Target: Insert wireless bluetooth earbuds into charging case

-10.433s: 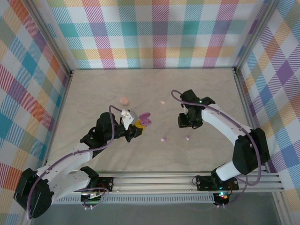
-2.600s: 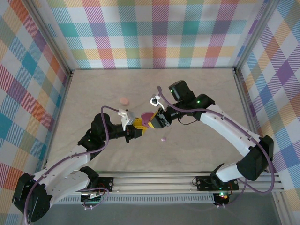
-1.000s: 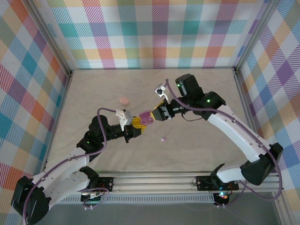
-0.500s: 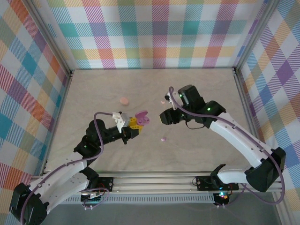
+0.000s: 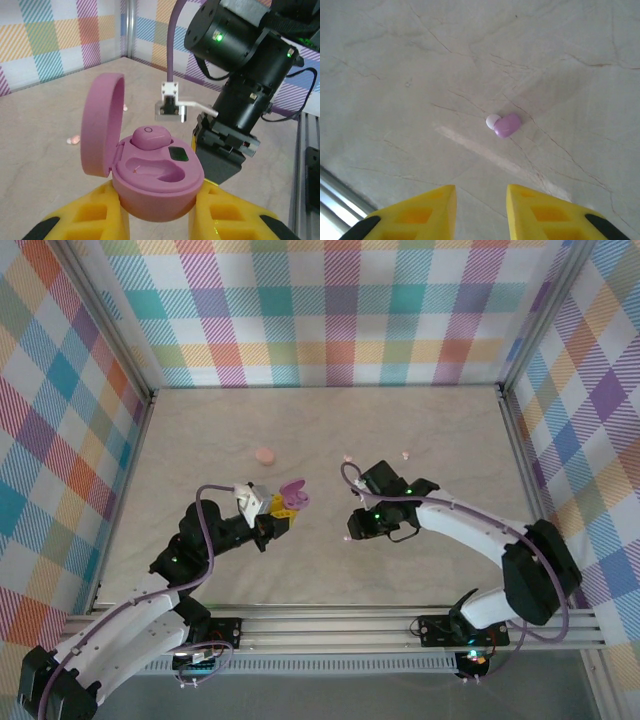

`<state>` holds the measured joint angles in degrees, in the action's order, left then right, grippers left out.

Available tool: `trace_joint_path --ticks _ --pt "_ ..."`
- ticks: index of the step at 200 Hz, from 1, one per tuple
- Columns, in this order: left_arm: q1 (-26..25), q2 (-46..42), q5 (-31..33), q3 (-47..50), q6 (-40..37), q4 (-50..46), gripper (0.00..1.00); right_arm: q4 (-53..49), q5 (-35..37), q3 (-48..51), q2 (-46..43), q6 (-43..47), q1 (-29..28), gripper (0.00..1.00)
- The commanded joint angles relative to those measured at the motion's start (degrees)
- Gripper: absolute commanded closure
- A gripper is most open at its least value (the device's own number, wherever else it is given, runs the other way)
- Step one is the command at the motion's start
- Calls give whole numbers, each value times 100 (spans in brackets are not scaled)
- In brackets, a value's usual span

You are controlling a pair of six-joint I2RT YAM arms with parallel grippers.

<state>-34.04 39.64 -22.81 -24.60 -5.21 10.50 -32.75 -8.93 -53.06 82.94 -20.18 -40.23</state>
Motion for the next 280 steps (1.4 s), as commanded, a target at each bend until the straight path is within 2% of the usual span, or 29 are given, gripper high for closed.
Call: trace_joint_path --ticks 1,30,67,88,145,197,280 --pt "-24 -15 92 -19 -85 -42 99 208 43 -43 326 -147 -45 67" --pt "-24 18 109 -55 -94 -105 99 463 -83 5 608 -770 -31 70" --pt "-24 -9 162 -98 -162 -167 99 1288 -538 464 677 -1752 24 72" --pt "-24 31 163 -120 -173 -192 98 1390 -568 499 778 -1948 21 67" --pt "-23 44 136 -72 -173 -180 99 1469 -228 533 918 -2060 16 64" --pt "-24 42 171 2 -104 13 99 1342 105 210 1259 -1740 15 64" --pt "-23 28 154 -15 -156 -83 99 1280 -21 -139 1336 -1487 7 64"
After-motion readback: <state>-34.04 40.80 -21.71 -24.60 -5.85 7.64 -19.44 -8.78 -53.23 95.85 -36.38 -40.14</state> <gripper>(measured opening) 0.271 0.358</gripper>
